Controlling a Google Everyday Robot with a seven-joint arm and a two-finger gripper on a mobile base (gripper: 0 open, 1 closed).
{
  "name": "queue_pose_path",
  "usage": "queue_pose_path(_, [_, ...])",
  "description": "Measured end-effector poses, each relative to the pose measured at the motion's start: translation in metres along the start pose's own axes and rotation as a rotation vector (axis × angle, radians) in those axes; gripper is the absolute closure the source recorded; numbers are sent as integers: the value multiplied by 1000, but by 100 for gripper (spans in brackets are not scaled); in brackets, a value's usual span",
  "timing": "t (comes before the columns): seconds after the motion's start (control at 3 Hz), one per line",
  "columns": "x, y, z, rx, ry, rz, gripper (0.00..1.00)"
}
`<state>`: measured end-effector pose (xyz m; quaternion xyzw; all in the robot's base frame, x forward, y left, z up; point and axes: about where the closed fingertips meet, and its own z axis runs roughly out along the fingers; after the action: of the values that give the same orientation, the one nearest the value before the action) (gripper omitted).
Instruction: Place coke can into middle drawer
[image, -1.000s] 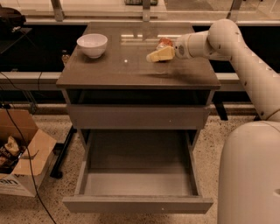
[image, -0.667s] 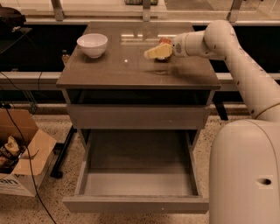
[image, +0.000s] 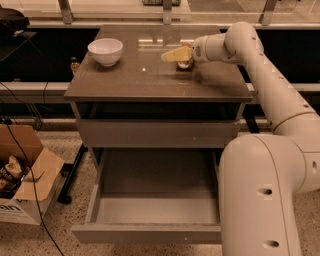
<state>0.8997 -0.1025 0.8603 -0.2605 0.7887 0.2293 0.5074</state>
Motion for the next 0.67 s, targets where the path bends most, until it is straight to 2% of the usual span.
queue_pose_path(0.33, [5, -8, 9, 24, 23, 36, 0])
queue_pose_path(0.67, [10, -15, 12, 48, 48, 59, 19])
